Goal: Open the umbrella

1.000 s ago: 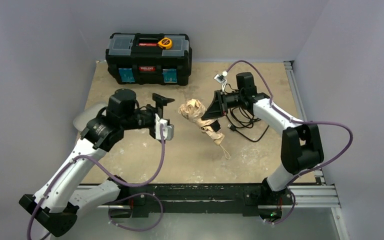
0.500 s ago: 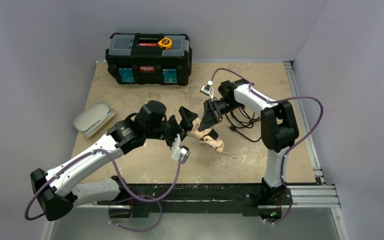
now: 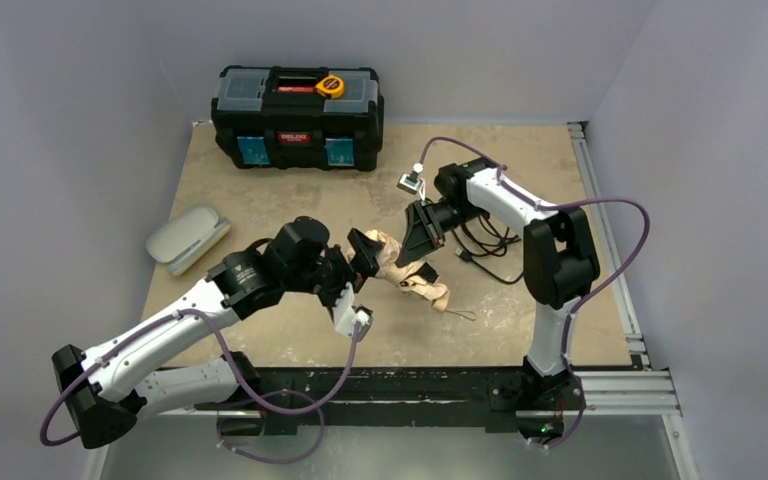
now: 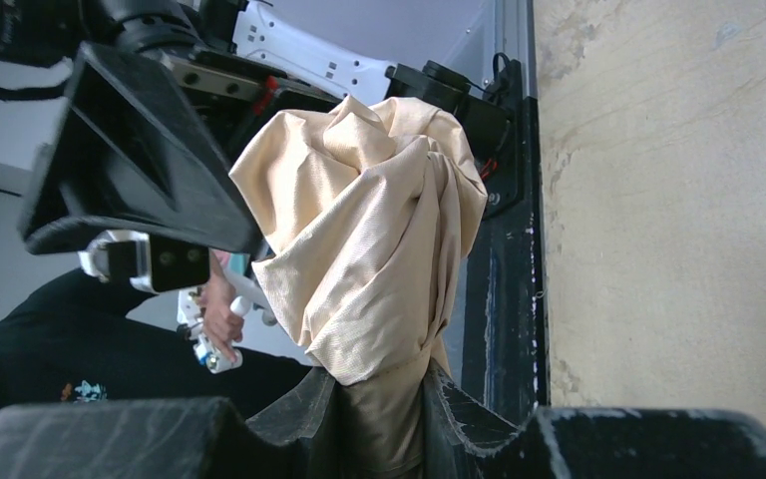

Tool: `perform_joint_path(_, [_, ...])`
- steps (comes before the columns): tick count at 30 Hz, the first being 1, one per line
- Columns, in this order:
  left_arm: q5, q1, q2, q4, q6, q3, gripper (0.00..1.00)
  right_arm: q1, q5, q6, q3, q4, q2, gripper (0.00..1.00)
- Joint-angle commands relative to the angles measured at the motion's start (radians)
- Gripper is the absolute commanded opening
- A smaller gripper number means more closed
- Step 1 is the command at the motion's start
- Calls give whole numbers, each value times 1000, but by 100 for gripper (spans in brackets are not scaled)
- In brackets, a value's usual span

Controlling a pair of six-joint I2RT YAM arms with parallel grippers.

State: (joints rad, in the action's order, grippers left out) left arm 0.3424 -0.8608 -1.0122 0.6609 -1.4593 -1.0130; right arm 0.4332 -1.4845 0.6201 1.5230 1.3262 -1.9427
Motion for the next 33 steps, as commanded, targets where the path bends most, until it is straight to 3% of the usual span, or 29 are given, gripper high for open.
perform_joint_path(1, [-72,-32,-18,-56,-11,48,100,8,-148,-28,55,41,64,0])
perform_joint_path(6, [-177,-57,-84,-157,12,53,97,37,-148,-37,41,41,96,0])
perform_joint_path(10, [-332,-87,-126,-345,41,94,81,63,-149,-39,40,44,112,0])
perform_joint_path(12, [-398,-95,-135,-367,47,95,63,69,-150,-46,36,44,118,0])
perform_joint_path(15, [-373,-95,-109,-362,88,86,28,74,-148,-55,39,43,129,0])
perform_joint_path(17, [-336,-95,-80,-322,119,73,7,74,-146,-47,47,41,140,17])
perform_joint_path(18, [-310,-95,-62,-291,129,63,0,72,-142,-38,54,39,148,33])
perform_joint_path(20, [-247,-95,-19,-224,145,55,0,52,-92,-14,73,41,165,63])
perform_joint_path(21, [-216,-95,5,-164,151,50,0,36,-70,-4,86,40,170,72])
perform_joint_path(22, [-178,-95,26,-116,169,44,0,12,-52,1,105,40,173,96])
perform_joint_path(26, [-37,-95,40,152,249,-65,0,-126,68,-24,270,-17,170,99])
perform_joint_path(28, [3,-92,6,249,336,-135,0,-176,230,-277,296,-306,239,99])
perform_joint_path(30, [63,-69,-54,338,438,-216,0,-199,389,-548,157,-766,380,99])
perform_joint_path(31, [115,-45,-83,373,484,-259,0,-206,461,-558,120,-877,432,99])
perform_joint_path(33, [217,13,-148,450,593,-355,0,-207,546,-471,75,-940,502,99])
